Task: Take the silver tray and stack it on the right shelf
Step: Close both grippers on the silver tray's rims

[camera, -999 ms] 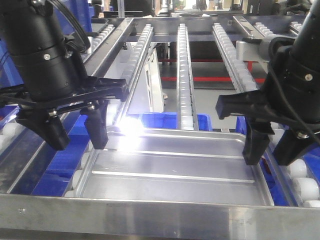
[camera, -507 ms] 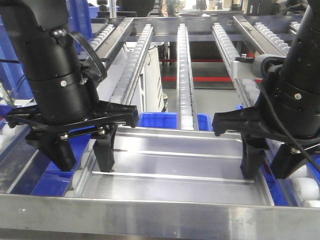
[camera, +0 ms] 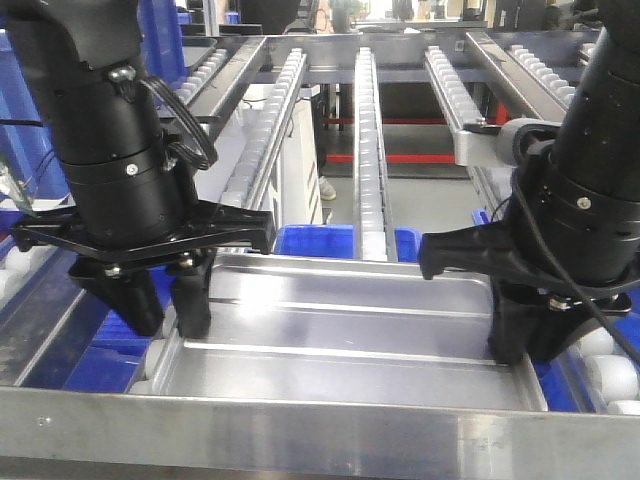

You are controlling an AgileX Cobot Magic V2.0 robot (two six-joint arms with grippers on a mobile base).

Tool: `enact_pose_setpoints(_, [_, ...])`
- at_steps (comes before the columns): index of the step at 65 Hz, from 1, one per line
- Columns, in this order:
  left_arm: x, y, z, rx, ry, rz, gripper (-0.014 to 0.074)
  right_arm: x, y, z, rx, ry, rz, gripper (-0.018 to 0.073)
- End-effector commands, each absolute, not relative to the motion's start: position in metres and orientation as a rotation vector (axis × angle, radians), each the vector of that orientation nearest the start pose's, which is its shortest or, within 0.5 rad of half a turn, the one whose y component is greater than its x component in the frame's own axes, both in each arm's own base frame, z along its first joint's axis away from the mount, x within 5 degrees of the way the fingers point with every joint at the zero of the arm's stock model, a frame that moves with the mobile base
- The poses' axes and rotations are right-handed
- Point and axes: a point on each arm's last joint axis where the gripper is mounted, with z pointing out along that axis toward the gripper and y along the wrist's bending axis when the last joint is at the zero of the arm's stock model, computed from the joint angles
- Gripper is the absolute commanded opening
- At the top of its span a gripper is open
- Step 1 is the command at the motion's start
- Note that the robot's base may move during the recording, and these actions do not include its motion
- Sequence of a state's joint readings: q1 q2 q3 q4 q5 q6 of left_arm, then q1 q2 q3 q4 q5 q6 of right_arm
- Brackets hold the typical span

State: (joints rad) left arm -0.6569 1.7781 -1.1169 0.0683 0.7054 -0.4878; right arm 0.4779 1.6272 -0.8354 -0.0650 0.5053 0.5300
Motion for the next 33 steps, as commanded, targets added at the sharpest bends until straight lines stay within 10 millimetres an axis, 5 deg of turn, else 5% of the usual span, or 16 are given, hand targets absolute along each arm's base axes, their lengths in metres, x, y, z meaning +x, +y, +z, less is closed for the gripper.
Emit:
enact_pose_setpoints(1, [0.277,-0.210,0.209,0.306,2.766,-0.210,-0.0027,0.266,0.133,0.187,-0.019,2.728,0.223,0.0081])
enact_pose_setpoints(5, [0.277,-0.210,0.209,0.307,2.763,-0.210,-0.0112,0.266,0.133,0.186,-0.018,2.733,0.220,0.0048])
enact_pose_setpoints(20, [0.278,-0.210,0.209,0.301,2.758,-0.216,-0.0093,0.264,0.132,0.189,-0.018,2.733,0.219,0.0057])
enact_pose_setpoints(33, [0.276,-0.208,0.224,0.274,2.756,-0.205,-0.0093,0.258,0.129,0.215,-0.023,2.653,0.257,0.0057])
